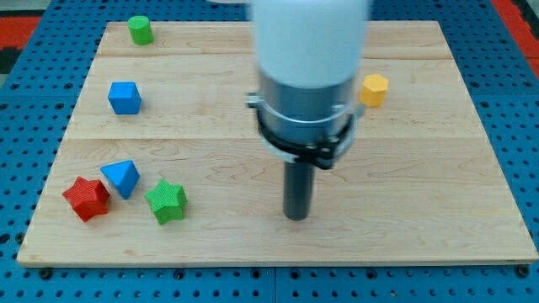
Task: Push the green star close to the blue triangle
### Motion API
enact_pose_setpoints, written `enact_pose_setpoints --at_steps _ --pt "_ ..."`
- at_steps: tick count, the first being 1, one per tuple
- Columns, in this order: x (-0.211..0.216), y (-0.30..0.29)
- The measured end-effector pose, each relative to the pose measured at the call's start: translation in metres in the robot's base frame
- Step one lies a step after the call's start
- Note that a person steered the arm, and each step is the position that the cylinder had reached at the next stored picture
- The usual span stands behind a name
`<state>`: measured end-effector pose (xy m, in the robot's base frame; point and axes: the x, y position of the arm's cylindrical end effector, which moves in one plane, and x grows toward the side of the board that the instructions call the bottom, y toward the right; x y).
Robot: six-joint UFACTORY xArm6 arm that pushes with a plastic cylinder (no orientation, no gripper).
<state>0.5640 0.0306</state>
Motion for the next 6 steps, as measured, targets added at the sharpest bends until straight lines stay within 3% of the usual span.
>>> enact_pose_setpoints --at_steps 1,2,4,5,6 --pt "0.04 -0.061" --pt "0.027 -0.133" --pt "-0.082 -0.166" --pt "-0.02 -0.151" --pt "0.02 -0.2"
